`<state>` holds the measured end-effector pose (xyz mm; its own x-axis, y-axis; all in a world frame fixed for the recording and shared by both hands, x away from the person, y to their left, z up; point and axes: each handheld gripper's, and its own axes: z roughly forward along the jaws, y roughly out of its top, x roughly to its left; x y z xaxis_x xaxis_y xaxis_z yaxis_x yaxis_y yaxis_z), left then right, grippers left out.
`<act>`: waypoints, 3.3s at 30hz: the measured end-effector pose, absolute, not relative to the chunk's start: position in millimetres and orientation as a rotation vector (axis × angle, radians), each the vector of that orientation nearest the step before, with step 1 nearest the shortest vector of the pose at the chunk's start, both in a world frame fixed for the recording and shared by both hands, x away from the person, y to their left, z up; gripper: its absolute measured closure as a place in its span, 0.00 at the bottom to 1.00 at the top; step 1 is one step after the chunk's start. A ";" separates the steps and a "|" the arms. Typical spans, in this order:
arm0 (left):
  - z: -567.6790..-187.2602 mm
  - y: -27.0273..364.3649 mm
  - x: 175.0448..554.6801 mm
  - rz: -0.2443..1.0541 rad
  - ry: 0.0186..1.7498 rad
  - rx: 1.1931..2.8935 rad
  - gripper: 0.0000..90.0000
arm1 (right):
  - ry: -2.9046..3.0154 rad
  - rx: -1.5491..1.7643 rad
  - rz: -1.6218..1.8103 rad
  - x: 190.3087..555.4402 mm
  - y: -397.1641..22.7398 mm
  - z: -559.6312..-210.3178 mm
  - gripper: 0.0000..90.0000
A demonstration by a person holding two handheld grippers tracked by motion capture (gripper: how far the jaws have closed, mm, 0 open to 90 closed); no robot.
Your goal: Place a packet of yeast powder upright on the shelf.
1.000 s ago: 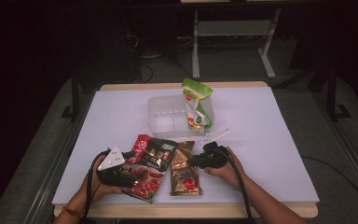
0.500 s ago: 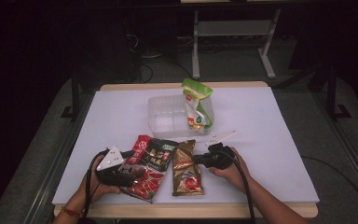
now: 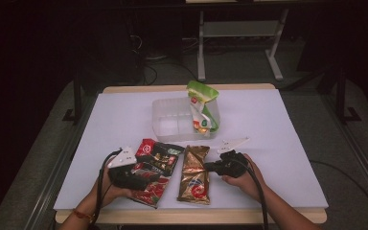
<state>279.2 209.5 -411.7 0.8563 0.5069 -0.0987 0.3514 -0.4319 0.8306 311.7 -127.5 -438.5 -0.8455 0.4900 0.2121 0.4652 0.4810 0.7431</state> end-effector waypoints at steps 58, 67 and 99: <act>-417.4 129.9 310.5 0.032 0.543 2.089 0.52 | 2.404 0.629 1.629 291.0 -129.1 -410.9 1.00; -411.7 131.8 308.7 0.062 0.531 2.041 0.57 | 2.391 0.584 1.654 287.5 -125.6 -405.0 0.99; -403.7 142.6 302.2 0.088 0.549 1.964 0.76 | 2.413 0.682 1.259 285.9 -166.8 -400.2 0.34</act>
<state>302.2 142.6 -403.7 0.8923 0.4143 -0.1793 0.3374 -0.3482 0.8746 285.9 -166.8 -400.2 -0.8294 0.5540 -0.0712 0.2586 0.4939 0.8301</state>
